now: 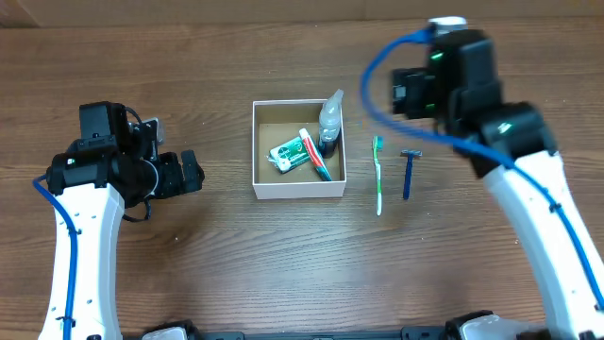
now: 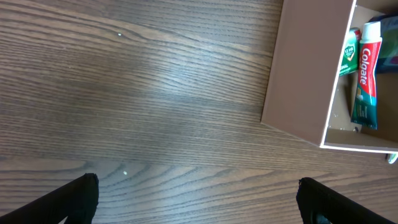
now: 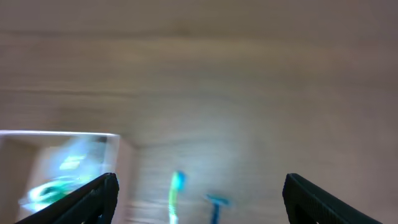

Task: Pack container
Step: 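Carry the toothpaste tube into the box and release it, then move the right gripper to the blue razor and grasp it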

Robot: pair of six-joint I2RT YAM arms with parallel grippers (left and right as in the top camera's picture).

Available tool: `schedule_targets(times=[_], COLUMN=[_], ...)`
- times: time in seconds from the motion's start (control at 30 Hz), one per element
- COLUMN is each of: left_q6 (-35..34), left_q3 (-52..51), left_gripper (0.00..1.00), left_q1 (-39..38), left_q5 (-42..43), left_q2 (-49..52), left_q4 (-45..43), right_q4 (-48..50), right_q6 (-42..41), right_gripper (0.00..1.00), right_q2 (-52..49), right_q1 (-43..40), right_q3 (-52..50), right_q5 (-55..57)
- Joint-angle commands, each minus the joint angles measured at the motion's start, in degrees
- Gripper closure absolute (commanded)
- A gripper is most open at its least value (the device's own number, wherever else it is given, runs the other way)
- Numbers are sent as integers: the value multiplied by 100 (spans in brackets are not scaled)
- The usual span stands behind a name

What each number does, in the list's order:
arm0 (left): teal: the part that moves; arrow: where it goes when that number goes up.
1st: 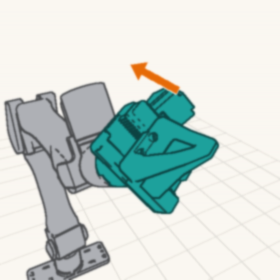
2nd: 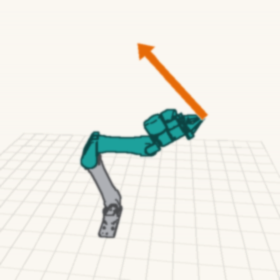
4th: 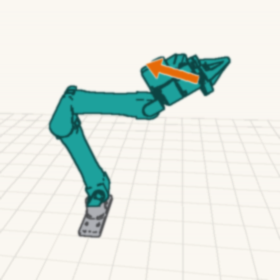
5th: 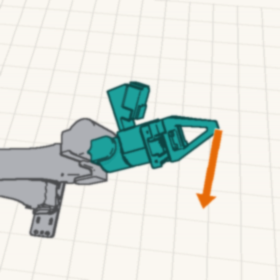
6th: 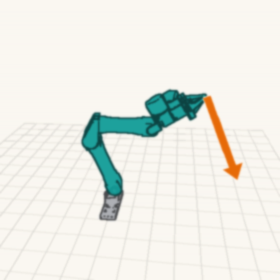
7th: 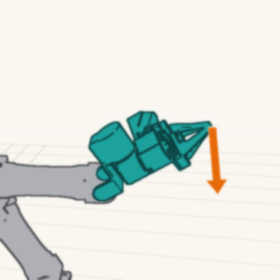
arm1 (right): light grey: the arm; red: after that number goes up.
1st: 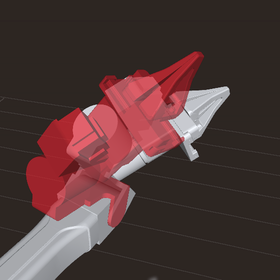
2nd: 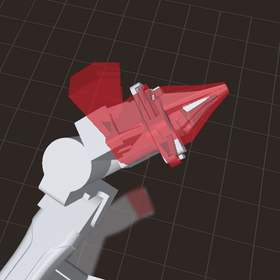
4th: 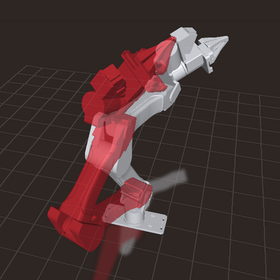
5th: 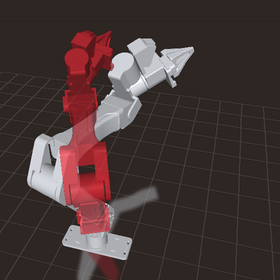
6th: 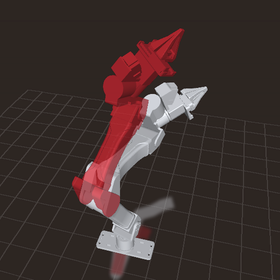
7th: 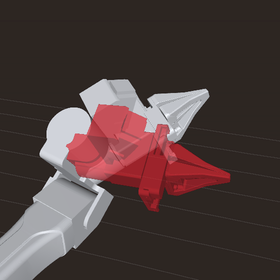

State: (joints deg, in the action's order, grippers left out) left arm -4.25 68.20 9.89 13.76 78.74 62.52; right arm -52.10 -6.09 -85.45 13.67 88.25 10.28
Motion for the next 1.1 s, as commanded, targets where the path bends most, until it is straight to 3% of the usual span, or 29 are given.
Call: schedule_targets(times=[0.0,0.4,0.83,1.07], left_q6=[105,105,105,105], left_q3=[-22,-22,-22,-22], left_gripper=[0,0,0,0], left_q1=[31,31,31,31], left_q5=[109,109,109,109], left_q2=[-103,-103,-103,-103], left_q4=[-15,-20,-20,-15], right_q4=[-175,120,603,938], right_q6=[-442,-470,-492,-901], right_gripper=[14,14,14,16], right_q2=[-525,-2009,-2162,-2162], right_q1=[-527,-699,-699,-699], right_q3=[-533,-1515,-2153,-2424], right_q5=[-693,-767,-1106,-977])
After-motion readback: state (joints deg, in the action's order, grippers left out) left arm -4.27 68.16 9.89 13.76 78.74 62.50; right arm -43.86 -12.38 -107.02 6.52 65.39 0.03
